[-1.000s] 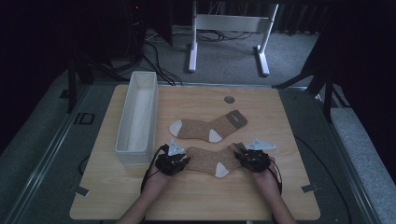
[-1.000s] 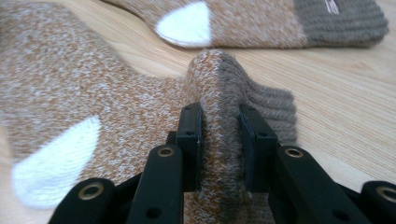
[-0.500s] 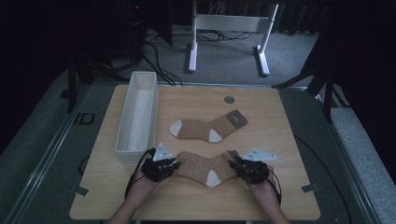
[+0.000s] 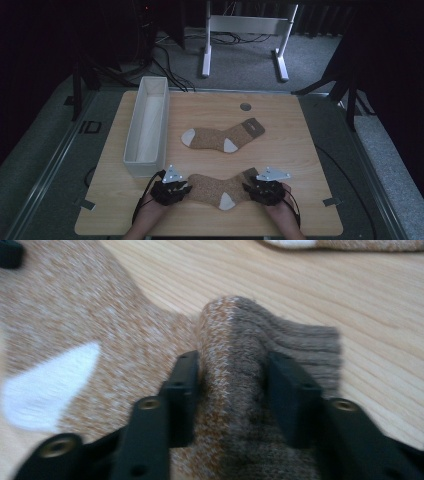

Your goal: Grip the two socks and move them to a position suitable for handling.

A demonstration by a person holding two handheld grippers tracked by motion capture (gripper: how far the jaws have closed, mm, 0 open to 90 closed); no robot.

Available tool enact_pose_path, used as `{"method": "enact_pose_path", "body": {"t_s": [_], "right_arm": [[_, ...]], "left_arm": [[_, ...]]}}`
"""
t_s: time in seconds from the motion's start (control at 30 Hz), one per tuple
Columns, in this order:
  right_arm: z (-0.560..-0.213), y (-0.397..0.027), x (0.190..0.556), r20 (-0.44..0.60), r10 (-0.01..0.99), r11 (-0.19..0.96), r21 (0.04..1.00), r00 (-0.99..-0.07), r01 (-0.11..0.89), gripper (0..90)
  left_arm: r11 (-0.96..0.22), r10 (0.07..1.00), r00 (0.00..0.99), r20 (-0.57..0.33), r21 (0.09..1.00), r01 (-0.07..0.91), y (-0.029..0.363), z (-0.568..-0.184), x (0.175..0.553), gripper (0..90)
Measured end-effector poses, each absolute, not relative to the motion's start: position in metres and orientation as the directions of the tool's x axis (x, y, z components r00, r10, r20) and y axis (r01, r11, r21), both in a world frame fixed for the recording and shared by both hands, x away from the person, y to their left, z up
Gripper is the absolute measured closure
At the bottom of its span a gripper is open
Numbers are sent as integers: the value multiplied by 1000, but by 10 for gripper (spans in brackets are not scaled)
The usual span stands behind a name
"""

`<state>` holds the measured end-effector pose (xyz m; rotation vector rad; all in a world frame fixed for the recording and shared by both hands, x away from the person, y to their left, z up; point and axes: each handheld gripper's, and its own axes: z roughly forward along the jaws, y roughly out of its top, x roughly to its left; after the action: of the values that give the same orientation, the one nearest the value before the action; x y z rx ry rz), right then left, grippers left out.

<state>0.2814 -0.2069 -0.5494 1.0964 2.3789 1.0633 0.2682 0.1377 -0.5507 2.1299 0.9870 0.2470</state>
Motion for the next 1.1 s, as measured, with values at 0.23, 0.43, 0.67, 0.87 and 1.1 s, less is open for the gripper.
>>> {"method": "enact_pose_path", "body": {"t_s": [0.23,0.43,0.67,0.87,1.1], "right_arm": [[-554,-213,282,27,756,422,745,-654,517,443],[-553,-215,283,46,749,416,744,-661,523,372],[-538,-211,284,39,722,413,777,-690,476,358],[-530,-211,296,67,721,378,796,-690,472,371],[-520,-213,314,64,740,350,814,-670,464,361]], "left_arm": [[-429,727,681,-84,718,548,137,-553,266,485],[-406,726,677,-120,720,563,137,-553,267,441],[-343,733,653,-189,726,596,140,-538,278,399],[-336,730,655,-196,731,594,132,-525,291,399],[-342,731,658,-180,739,581,121,-514,309,401]]}}
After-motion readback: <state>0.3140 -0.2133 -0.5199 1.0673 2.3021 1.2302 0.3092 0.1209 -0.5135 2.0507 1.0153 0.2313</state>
